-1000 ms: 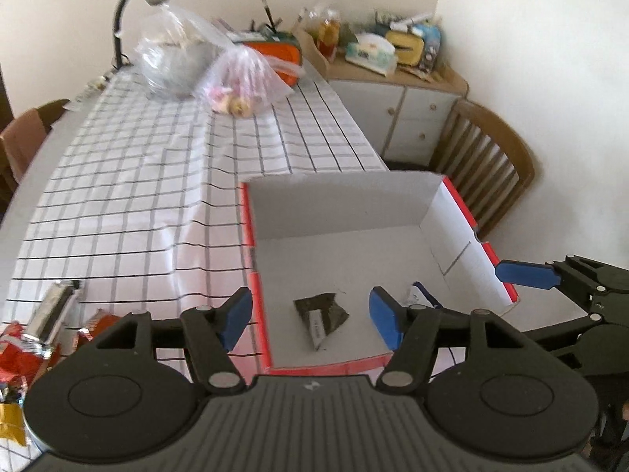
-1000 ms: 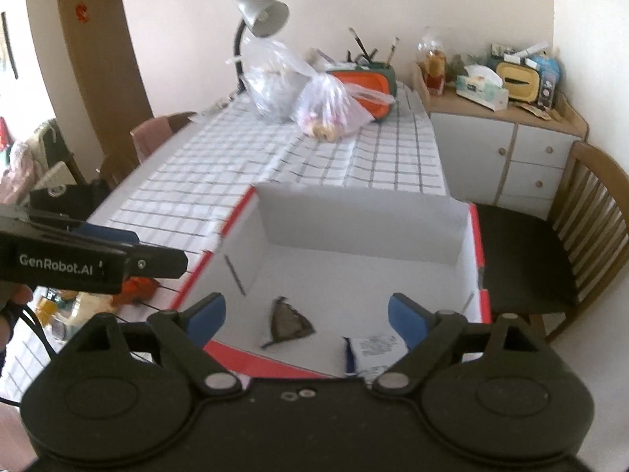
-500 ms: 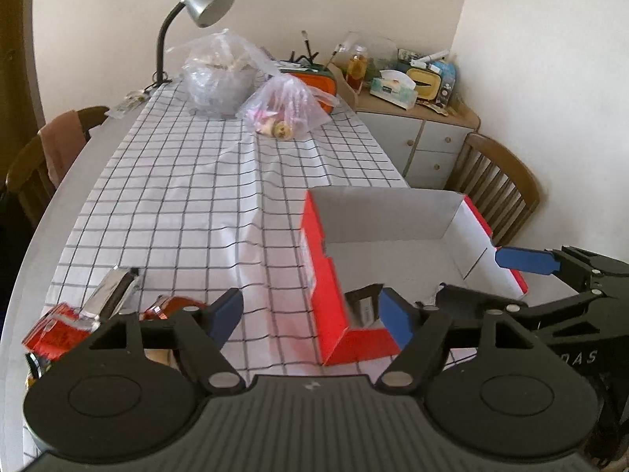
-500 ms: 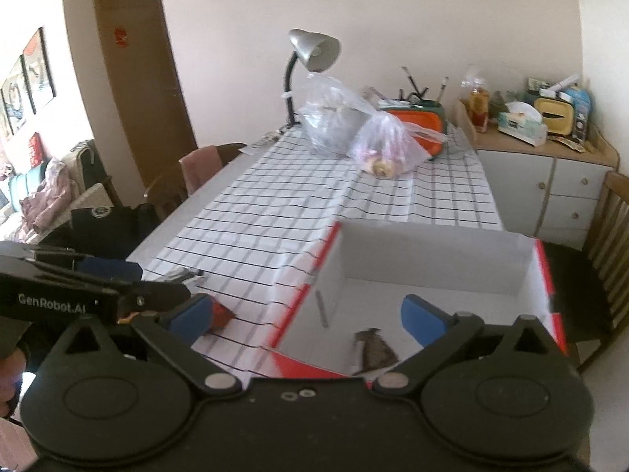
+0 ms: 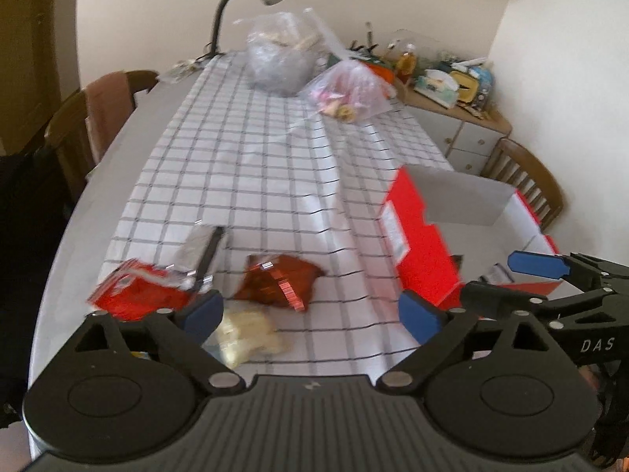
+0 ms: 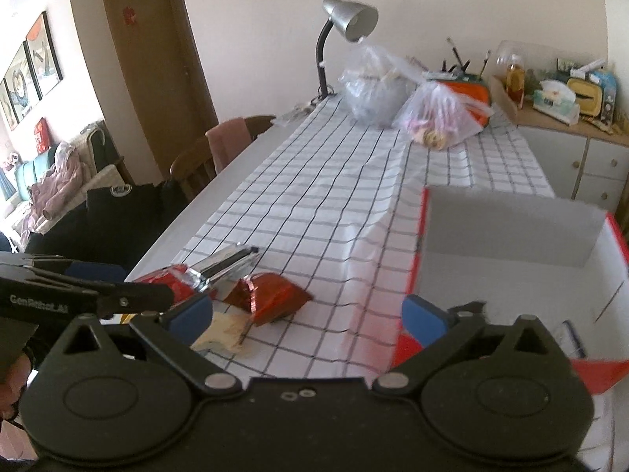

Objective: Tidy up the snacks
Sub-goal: 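Grasp the gold packet with the left tool while the right tool grasps the cream pastry bag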

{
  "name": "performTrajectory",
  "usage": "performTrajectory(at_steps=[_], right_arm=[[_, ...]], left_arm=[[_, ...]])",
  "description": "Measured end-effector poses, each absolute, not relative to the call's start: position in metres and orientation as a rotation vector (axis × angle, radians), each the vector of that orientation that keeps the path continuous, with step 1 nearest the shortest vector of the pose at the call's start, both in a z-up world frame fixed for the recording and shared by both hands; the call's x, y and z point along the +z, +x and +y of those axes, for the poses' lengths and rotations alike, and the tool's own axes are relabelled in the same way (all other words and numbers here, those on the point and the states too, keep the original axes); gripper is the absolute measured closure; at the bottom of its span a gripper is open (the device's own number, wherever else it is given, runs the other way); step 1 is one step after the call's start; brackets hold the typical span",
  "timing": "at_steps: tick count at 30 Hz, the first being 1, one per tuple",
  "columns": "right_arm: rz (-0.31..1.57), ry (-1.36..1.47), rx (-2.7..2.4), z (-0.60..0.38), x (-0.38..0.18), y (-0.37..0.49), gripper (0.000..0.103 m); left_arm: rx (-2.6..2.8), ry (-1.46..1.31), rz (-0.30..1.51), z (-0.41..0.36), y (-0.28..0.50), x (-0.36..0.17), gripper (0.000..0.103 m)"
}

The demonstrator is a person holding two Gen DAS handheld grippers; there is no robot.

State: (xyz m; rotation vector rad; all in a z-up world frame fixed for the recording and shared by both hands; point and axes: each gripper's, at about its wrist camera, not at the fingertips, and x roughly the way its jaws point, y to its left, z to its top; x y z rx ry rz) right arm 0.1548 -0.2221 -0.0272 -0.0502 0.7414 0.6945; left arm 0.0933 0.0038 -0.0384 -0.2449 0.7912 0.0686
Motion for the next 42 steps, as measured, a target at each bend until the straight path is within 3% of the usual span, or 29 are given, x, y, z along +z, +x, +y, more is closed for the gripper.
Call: performTrajectory(at_steps=[12, 31, 39, 42], right_arm=[[0.84, -0.062, 0.676, -0.159, -0.06, 0.145, 0.0], [1.007, -0.144, 0.661, -0.074, -0.127, 0.156, 0.004], [1.04, -0.14, 0.637, -0.063, -0.14, 0.167, 0.009], [1.051, -0.141, 0.639, -0.06, -0.144, 0.17, 0.014]], left_arm=[[0.167, -0.239, 0.861, 0.085, 0.065, -0.071, 0.006], [0.25, -0.274, 1.012, 0.145, 0.072, -0.139, 0.007], [0.212, -0.312, 1.052, 0.151, 0.08, -0.147, 0.011], [0.195, -0.321, 1.072, 0.152, 0.085, -0.15, 0.022]])
